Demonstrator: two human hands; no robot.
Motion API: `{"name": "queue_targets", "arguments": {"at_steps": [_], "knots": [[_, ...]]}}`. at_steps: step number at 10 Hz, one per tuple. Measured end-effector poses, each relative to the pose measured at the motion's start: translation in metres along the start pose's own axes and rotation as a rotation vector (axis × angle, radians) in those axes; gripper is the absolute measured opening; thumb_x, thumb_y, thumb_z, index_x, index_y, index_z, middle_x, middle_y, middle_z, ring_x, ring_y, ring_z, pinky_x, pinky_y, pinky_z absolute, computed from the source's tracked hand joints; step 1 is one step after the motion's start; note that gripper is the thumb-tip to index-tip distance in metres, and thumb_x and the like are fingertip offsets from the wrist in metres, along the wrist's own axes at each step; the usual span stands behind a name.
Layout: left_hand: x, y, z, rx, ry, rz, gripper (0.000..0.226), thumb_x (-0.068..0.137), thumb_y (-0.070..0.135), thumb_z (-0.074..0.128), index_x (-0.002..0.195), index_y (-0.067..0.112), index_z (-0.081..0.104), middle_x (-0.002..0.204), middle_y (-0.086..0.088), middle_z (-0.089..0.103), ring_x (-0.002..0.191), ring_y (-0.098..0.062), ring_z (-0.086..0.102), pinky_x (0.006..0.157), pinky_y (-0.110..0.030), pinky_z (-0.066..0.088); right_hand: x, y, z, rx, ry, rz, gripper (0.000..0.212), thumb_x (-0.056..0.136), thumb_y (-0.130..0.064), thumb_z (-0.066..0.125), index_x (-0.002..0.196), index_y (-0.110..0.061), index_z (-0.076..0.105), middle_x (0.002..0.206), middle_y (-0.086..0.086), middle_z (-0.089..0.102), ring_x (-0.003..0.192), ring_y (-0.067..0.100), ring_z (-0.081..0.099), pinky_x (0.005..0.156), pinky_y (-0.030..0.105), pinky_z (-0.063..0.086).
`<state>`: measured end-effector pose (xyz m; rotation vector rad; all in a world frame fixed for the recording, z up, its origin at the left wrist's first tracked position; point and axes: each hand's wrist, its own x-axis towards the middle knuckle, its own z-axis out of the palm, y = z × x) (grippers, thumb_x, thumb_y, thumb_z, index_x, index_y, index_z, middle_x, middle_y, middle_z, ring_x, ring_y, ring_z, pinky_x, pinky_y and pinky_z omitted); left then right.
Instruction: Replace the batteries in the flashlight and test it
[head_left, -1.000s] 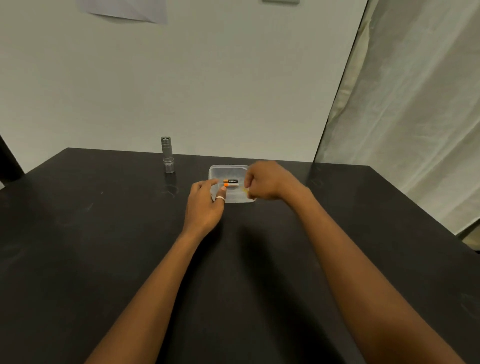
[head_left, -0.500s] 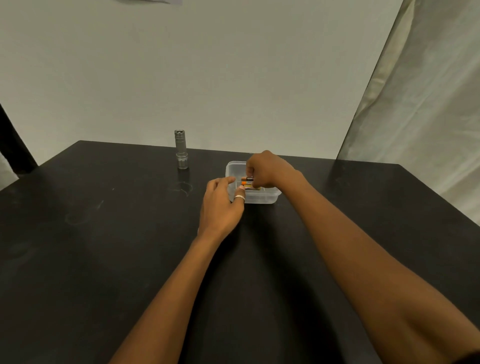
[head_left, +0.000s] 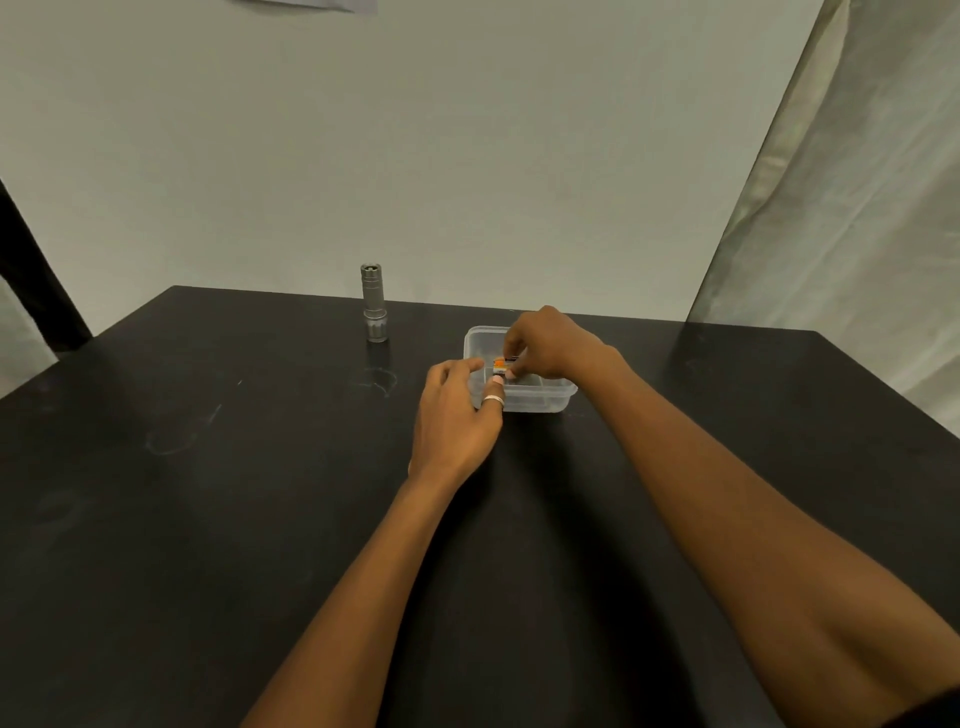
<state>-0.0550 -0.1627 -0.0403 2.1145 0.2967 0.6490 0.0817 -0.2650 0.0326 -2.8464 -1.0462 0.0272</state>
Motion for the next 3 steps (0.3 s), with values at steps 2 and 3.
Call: {"name": "queue_targets", "arguments": {"at_steps": [2, 3], "knots": [[-0.002, 0.001, -0.002, 0.003, -0.019, 0.030, 0.052, 0.102, 0.045, 0.053, 0.148, 0.021, 0.046, 0.148, -0.005, 0.044, 0.133, -0.023, 0.048, 0.106, -0.042, 0.050, -0.022, 0.001, -0.007, 0.014, 0.174, -0.007, 0.027, 0.094, -0.033, 0.072, 0.107, -0.010, 0.078, 0.105, 0.008, 0.077, 0.089, 0.021, 0.070, 0.085, 0.035, 0.059], [-0.005, 0.003, -0.006, -0.008, -0.015, 0.027, 0.055, 0.101, 0.047, 0.053, 0.149, 0.022, 0.044, 0.149, -0.007, 0.043, 0.135, -0.025, 0.044, 0.108, -0.045, 0.048, -0.041, -0.001, -0.010, 0.020, 0.286, 0.008, 0.034, 0.099, -0.039, 0.063, 0.103, -0.008, 0.078, 0.095, 0.009, 0.077, 0.079, 0.020, 0.068, 0.072, 0.029, 0.052]]}}
